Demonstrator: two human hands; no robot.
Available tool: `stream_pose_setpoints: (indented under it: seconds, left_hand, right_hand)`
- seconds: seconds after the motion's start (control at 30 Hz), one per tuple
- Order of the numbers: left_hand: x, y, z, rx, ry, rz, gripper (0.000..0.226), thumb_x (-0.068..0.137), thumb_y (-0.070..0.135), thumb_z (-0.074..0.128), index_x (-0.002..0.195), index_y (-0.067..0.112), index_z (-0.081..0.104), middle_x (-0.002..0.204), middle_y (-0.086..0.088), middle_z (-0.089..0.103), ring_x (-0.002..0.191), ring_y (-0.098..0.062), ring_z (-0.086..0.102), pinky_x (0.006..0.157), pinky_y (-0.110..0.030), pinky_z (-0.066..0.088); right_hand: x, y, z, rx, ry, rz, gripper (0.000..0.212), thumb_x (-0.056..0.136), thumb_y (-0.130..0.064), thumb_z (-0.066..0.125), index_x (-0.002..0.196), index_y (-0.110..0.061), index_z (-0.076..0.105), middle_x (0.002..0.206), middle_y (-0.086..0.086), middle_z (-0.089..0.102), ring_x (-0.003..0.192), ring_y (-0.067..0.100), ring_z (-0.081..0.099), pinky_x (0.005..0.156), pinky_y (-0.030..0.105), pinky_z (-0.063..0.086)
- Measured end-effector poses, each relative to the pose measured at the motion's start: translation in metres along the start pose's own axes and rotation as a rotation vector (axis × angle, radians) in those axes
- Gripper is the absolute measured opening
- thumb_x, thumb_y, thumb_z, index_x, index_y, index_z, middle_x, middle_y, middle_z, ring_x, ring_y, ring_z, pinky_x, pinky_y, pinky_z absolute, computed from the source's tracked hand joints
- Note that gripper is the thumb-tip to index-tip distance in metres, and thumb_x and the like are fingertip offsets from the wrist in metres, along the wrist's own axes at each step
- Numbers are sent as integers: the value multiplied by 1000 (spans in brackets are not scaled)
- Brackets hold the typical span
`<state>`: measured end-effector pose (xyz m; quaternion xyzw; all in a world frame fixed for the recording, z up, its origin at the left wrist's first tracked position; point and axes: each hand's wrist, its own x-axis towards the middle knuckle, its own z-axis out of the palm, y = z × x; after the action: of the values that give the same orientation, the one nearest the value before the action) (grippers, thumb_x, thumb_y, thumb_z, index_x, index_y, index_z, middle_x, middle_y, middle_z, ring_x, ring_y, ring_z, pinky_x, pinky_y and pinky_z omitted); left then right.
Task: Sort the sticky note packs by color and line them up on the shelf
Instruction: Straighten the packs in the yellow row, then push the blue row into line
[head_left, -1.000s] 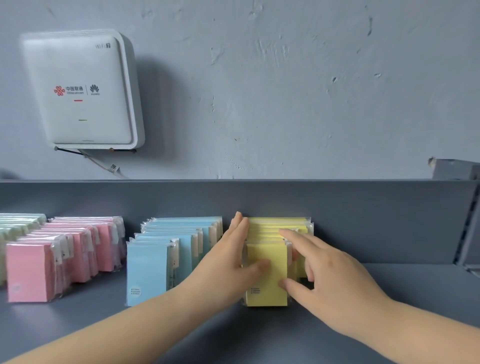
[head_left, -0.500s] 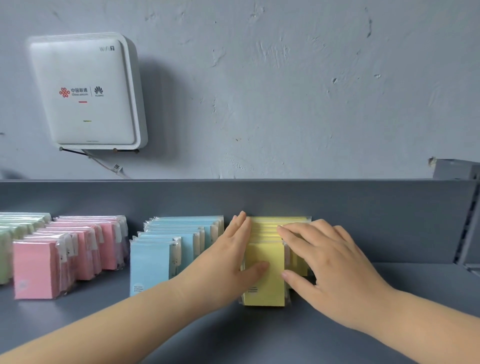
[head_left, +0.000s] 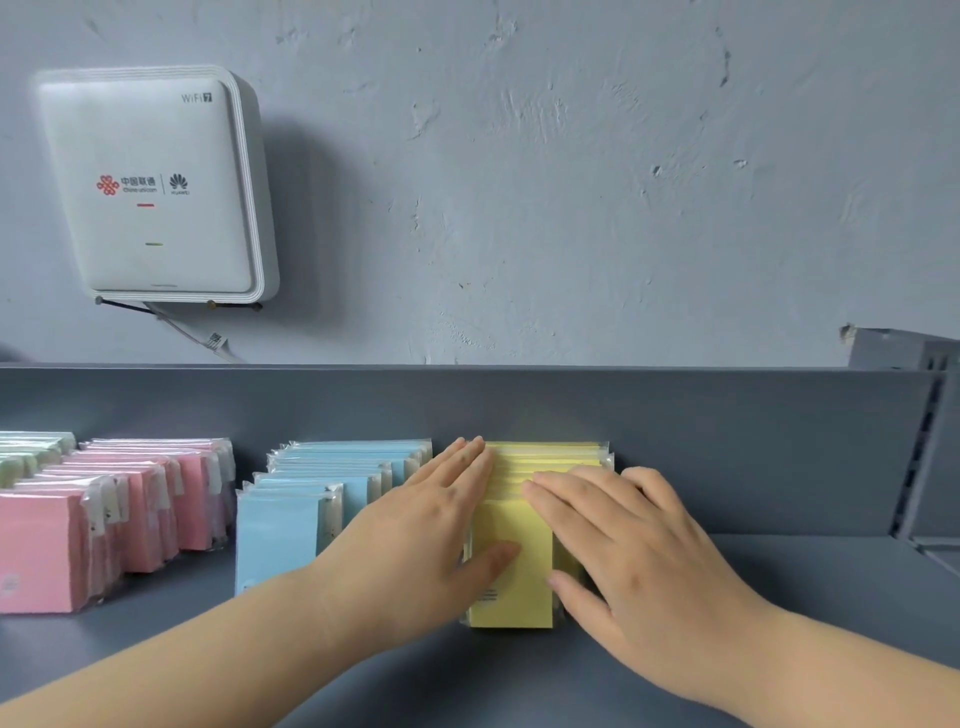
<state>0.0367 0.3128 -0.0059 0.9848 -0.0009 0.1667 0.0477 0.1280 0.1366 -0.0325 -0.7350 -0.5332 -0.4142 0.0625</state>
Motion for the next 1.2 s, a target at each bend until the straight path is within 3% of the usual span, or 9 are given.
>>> stream_pose_setpoints:
  seconds: [0.1, 0.2, 0.4, 0.5, 0.63, 0.87, 1.03, 1.13, 1.2]
  left_hand:
    - [1, -1, 0, 40, 23, -1, 104, 60, 81, 1, 149, 28, -4, 156, 20, -8, 124, 16, -22, 93, 2, -17]
    - [1, 3, -1, 30, 38, -21, 107, 56, 79, -3, 150, 28, -2, 156, 19, -6, 123, 15, -20, 96, -2, -13]
    - [3, 6, -3, 64, 57, -27, 108, 54, 79, -4, 149, 29, 0, 156, 20, -3, 125, 15, -18, 84, 3, -20]
    - [5, 1, 2, 113, 104, 12, 100, 64, 80, 0, 149, 28, 4, 156, 18, 3, 140, 7, -5, 86, 5, -20]
    - [4, 1, 6, -19, 99, 20, 73, 91, 59, 36, 149, 25, 9, 157, 14, 4, 143, 1, 0, 102, -5, -4]
    - [-2, -14, -30, -137, 166, -31, 72, 89, 50, 47, 149, 26, 14, 155, 14, 16, 141, 1, 12, 94, 1, 2]
    - [-33, -46, -66, -186, 235, -95, 62, 88, 43, 52, 144, 33, 26, 147, 17, 32, 124, -6, 41, 87, -5, 23]
    - [-51, -68, -75, -231, 216, -195, 62, 86, 42, 56, 142, 35, 29, 140, 12, 43, 83, -8, 55, 76, -16, 32]
    - [-60, -84, -73, -229, 182, -238, 67, 85, 42, 58, 144, 34, 26, 144, 16, 36, 98, -4, 52, 84, -15, 30]
  right_hand:
    - [1, -2, 5, -3, 15, 11, 51, 78, -39, 47, 123, -16, 51, 118, -5, 59, 106, 15, 51, 87, 31, 34]
    - [3, -2, 6, -19, 21, 26, 50, 77, -39, 47, 122, -16, 49, 116, -6, 60, 103, 16, 52, 86, 32, 35]
    - [3, -2, 6, -38, 24, 38, 50, 75, -39, 52, 119, -18, 49, 114, -6, 59, 99, 18, 56, 82, 32, 35]
    - [4, -1, 6, -52, 28, 47, 50, 73, -39, 55, 117, -17, 52, 112, -6, 60, 96, 19, 58, 81, 33, 35]
    - [4, -2, 5, -36, -16, 70, 49, 77, -40, 46, 119, -17, 51, 114, -5, 60, 101, 18, 52, 83, 31, 34]
    - [8, -5, -10, 16, -152, 201, 68, 75, -58, 43, 127, -14, 47, 123, -5, 56, 112, 12, 41, 93, 27, 28]
    - [24, -16, -21, 63, -162, 190, 67, 73, -60, 46, 124, -17, 47, 120, -5, 57, 109, 12, 42, 91, 27, 28]
    - [46, -28, -27, 101, -123, 181, 60, 73, -56, 47, 119, -18, 52, 115, -6, 60, 105, 12, 44, 89, 27, 29]
    - [62, -41, -27, 129, -121, 178, 53, 73, -57, 47, 112, -22, 57, 109, -10, 62, 103, 9, 45, 87, 26, 27]
